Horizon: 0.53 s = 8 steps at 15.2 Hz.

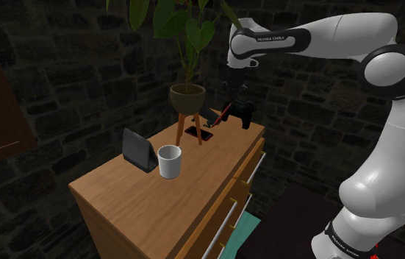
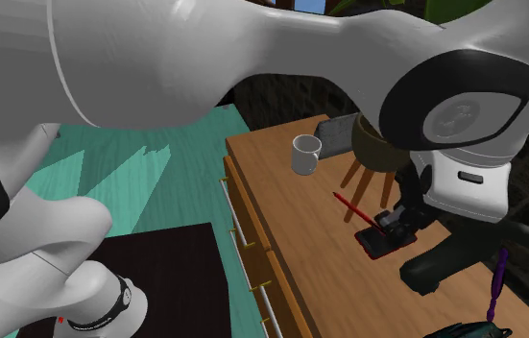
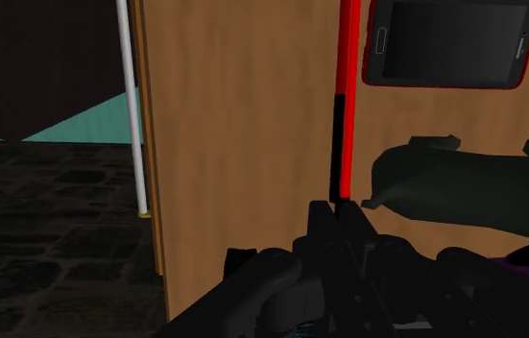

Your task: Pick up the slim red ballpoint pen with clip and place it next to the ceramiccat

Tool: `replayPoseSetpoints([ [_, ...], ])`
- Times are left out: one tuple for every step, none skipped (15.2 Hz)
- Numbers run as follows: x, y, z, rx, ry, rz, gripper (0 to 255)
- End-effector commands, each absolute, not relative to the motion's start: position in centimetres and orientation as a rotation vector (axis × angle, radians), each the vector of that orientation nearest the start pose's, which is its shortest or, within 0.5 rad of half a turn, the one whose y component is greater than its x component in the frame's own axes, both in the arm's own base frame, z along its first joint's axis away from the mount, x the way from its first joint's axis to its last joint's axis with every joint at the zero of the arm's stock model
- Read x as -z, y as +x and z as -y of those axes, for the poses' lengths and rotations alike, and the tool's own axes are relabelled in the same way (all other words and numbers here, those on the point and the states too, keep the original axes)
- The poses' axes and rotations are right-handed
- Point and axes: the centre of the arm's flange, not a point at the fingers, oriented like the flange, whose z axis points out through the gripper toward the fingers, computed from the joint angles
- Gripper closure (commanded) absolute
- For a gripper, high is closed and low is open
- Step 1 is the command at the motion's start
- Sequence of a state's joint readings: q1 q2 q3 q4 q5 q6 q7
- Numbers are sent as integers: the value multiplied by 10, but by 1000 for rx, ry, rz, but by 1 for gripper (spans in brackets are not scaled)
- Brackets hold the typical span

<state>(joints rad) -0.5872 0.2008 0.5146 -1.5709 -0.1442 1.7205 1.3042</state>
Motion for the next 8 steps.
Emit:
replayPoseSetpoints([
  [-523,610,83,9,-2481,-2008,255],
  [-518,610,83,9,-2481,-2008,255],
  [-512,610,83,9,-2481,-2008,255],
  [-507,610,83,9,-2481,-2008,255],
  [-502,610,83,9,-2481,-2008,255],
  [-496,610,83,9,-2481,-2008,255],
  [-491,610,83,9,-2481,-2008,255],
  [-486,610,83,9,-2481,-2008,255],
])
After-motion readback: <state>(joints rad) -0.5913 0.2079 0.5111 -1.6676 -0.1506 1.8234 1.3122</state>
